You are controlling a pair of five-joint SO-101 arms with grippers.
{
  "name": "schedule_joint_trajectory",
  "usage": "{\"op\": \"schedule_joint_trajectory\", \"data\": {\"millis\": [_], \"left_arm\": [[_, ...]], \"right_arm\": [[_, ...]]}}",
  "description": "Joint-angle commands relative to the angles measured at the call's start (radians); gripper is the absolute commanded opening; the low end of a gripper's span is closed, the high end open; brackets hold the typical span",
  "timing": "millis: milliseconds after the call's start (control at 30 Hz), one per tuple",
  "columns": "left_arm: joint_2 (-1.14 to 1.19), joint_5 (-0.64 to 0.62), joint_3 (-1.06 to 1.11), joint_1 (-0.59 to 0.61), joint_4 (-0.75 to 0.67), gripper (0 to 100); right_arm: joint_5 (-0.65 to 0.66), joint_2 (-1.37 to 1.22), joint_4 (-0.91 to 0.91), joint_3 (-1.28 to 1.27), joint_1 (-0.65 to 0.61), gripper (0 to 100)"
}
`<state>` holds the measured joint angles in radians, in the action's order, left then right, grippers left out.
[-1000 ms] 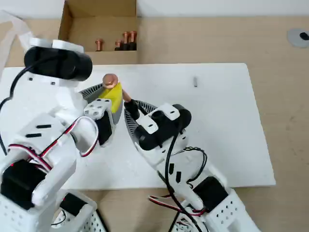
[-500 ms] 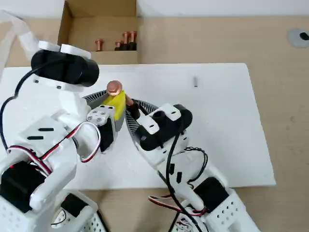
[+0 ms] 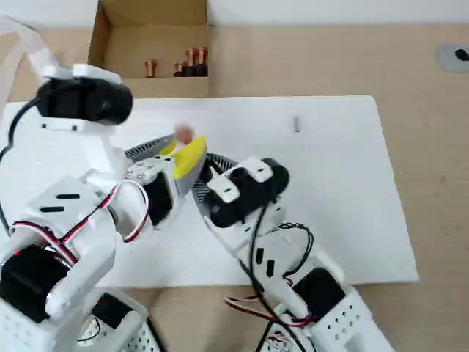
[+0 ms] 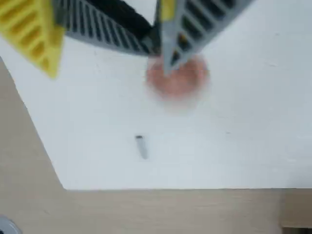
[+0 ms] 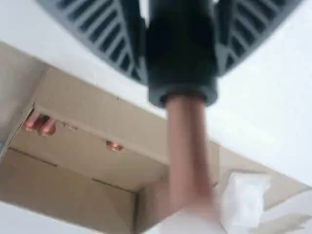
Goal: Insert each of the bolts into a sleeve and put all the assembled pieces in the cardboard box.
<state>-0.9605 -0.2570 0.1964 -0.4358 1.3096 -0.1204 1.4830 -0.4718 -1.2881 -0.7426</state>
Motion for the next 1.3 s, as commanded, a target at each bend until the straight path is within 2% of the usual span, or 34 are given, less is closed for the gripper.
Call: {"op": "schedule_joint_trajectory", "data": {"millis": [0,300,400,500,600,867,1033,1267], "left_arm": [[0.004,-0.011,-0.051,0.028,0.002,16],[0.005,-0.005,-0.204,0.031,0.129,18],[0.005,0.055,-0.222,0.118,0.141,16],[0.005,0.137,-0.203,0.252,0.137,8],[-0.001,0.186,-0.181,0.367,0.137,1],[-0.005,0.215,-0.158,0.606,0.144,1],[-0.005,0.215,-0.149,0.674,0.16,1],[-0.007,0.215,-0.021,0.681,0.207,1]], "right_arm": [[0.009,0.016,0.031,0.007,-0.007,0.9],[0.003,0.001,0.032,0.035,0.002,0.9],[-0.002,-0.093,0.057,0.11,0.079,0.9],[-0.037,-0.306,0.094,0.277,0.17,0.9],[-0.057,-0.587,0.103,0.526,0.209,0.9],[-0.063,-1.296,0.103,1.241,0.213,0.9],[-0.061,-1.673,0.103,1.616,0.213,0.9],[-0.066,-2.16,0.103,2.075,0.257,0.9]]}}
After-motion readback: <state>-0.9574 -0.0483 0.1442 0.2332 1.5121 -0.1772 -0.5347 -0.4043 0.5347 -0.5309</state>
